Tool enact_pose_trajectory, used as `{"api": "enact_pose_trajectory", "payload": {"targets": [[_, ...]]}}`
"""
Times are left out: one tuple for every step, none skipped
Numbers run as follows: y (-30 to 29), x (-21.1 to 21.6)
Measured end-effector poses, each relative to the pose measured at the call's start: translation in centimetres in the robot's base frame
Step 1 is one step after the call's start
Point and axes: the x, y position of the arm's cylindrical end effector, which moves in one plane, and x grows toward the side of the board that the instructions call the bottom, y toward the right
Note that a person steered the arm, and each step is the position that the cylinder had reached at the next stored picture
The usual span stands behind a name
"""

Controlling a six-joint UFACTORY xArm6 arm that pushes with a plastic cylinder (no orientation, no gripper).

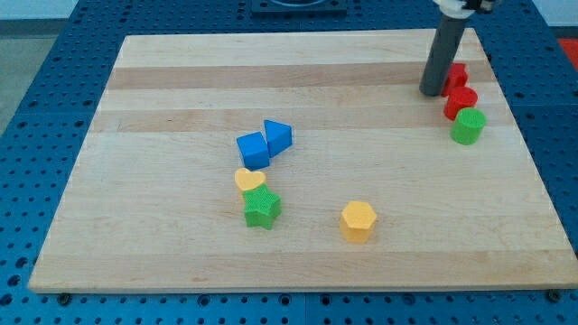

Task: Slide the yellow hexagon slightly downwards

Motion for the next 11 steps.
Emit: {"api": "enact_pose_trajectory", "payload": {"targets": [[-3.9,3.2],[-6.6,6.0],[-8.5,9.7],[-10.4,13.3],[-11.7,15.0],[-12.9,15.2],[-14.4,16.3],[-14.5,21.1],[-14.5,25.1],[-14.5,25.3],[-12.0,25.8]]}}
